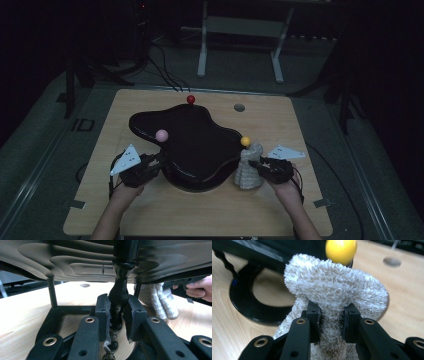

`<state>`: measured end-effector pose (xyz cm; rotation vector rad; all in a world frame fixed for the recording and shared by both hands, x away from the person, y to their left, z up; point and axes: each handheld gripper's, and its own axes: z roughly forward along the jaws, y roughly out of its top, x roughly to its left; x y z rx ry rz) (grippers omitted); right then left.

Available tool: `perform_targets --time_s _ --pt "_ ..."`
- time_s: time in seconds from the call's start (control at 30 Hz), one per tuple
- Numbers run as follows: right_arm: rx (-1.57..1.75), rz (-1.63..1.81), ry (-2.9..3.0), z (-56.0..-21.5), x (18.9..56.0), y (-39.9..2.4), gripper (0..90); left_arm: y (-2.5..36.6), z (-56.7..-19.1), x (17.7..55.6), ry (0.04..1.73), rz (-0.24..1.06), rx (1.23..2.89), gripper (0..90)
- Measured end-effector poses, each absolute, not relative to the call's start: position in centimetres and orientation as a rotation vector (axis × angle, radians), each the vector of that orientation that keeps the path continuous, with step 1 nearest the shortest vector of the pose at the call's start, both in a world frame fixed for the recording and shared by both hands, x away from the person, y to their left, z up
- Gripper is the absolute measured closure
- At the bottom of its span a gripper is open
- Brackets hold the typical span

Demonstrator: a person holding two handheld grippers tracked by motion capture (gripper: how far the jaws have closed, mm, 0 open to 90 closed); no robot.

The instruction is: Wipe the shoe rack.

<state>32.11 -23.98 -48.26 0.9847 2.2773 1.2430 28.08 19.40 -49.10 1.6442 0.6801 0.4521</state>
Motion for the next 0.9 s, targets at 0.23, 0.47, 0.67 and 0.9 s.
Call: perform_targets --time_s 0.23,0.47,0.67,0.9 --pt "0.995 1.221 2.287 -49.0 32.6 -23.4 72.8 19.4 -49.0 28.1 0.670 0.458 1.661 74.4" --pt "0.967 1.266 2.252 -47.5 31.9 -23.6 72.6 19.4 -49.0 28.1 0.666 0.460 1.664 74.4" --pt "0.973 1.232 2.287 -48.4 32.2 -22.9 72.6 19.3 -48.9 28.1 0.682 0.454 1.670 74.1" --pt "0.948 1.271 2.257 -47.0 31.6 -23.2 72.6 19.0 -48.1 27.8 0.691 0.486 1.625 67.8"
